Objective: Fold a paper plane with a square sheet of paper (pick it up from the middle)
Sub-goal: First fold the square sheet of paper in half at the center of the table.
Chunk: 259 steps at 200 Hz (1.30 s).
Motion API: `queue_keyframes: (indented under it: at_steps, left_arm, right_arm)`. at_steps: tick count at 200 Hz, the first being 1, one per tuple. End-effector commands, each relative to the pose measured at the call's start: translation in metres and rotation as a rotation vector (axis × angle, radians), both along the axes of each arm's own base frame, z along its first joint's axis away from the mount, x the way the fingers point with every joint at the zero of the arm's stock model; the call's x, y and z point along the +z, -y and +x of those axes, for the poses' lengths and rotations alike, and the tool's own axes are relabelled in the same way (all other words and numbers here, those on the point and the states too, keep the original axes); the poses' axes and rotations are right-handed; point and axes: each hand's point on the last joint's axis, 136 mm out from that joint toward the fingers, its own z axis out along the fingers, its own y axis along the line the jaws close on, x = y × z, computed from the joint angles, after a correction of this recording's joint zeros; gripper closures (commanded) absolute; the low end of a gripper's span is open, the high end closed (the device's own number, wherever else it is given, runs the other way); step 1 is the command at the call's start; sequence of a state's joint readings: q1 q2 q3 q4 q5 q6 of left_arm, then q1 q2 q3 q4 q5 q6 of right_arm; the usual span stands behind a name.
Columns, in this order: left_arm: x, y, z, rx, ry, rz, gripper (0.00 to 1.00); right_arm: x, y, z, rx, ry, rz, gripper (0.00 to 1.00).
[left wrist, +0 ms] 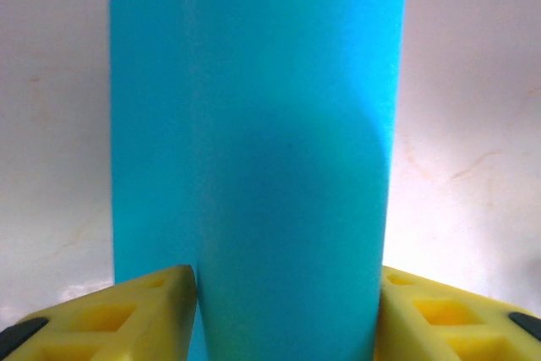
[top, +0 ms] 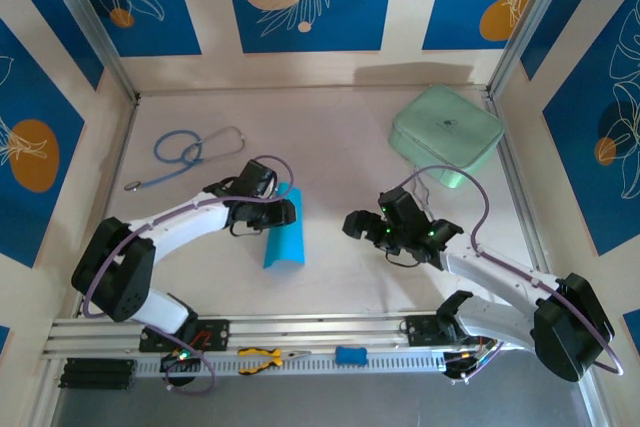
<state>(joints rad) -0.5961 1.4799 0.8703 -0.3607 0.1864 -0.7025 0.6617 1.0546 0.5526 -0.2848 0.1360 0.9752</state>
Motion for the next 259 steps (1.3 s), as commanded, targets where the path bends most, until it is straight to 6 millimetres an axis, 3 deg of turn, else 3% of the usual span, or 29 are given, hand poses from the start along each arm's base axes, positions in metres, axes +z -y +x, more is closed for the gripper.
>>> queue_keyframes:
  at_steps: [1, 38, 78, 132, 195, 259]
  left_arm:
    - [0.019, 0.021, 0.000, -0.018, 0.007, -0.128, 0.48]
    - [0.033, 0.043, 0.001, -0.045, 0.007, -0.269, 0.49]
    - [0.044, 0.062, 0.000, -0.076, 0.008, -0.421, 0.50]
    - [0.039, 0.072, -0.007, -0.110, -0.025, -0.494, 0.50]
    - [0.008, 0.071, -0.012, -0.107, -0.084, -0.476, 0.50]
    - [-0.023, 0.059, -0.017, -0.102, -0.127, -0.359, 0.49]
  right_arm:
    - [-0.005, 0.007, -0.001, -0.027, -0.017, -0.016, 0.11]
    - [-0.004, 0.012, 0.000, -0.028, -0.032, -0.011, 0.11]
    - [-0.021, 0.025, -0.003, -0.047, -0.154, 0.000, 0.11]
    - [-0.003, 0.021, 0.001, -0.027, -0.069, 0.065, 0.11]
    - [0.008, 0.008, 0.002, 0.025, -0.020, 0.130, 0.11]
    - [-0.001, 0.001, 0.001, 0.049, -0.057, 0.107, 0.10]
